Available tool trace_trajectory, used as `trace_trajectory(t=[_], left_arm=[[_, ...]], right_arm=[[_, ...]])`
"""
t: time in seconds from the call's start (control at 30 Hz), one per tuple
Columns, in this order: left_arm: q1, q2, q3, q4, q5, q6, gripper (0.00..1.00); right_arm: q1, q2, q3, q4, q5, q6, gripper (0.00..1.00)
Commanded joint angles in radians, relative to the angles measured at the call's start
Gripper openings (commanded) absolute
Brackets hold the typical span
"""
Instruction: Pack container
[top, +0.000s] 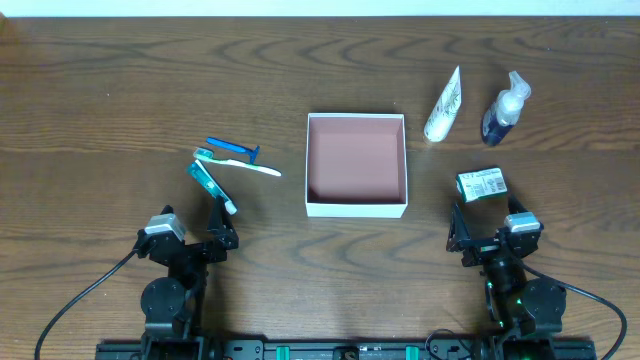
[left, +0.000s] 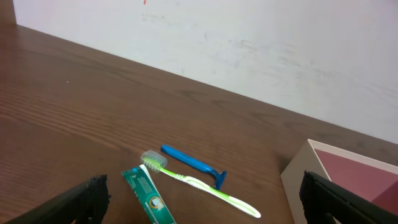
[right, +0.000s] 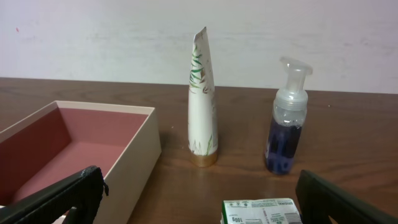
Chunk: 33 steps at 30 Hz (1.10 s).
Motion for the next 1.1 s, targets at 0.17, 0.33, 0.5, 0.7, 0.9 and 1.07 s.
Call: trace_trajectory(t=[0.17,0.33,0.5,0.7,0.9,1.07], left_arm=[[0.006,-0.005,-0.022,-0.036,-0.011,0.009,0.98],[0.006,-0.005,-0.022,-0.036,-0.011,0.009,0.98],[0.006,-0.005,-0.022,-0.036,-0.011,0.009,0.98],[0.006,-0.005,-0.022,-0.036,-0.011,0.009,0.98],[0.006,-0.005,-0.022,-0.036,-0.011,0.009,0.98],[0.006,-0.005,-0.022,-0.036,-0.011,0.009,0.98]], right_arm=[[0.009,-0.006,-0.002,-0.005,0.01,-0.015,0.99],[0.009,-0.006,-0.002,-0.005,0.01,-0.015,0.99],[0.009,-0.006,-0.002,-0.005,0.01,-0.015,0.99],[0.009,-0.006,-0.002,0.002,-0.002,-0.008,0.99],[0.009,-0.005,-0.002,0.005,-0.035,0.1,0.99],[0.009,-0.004,-0.002,0.017,-0.031,0.076,0.99]])
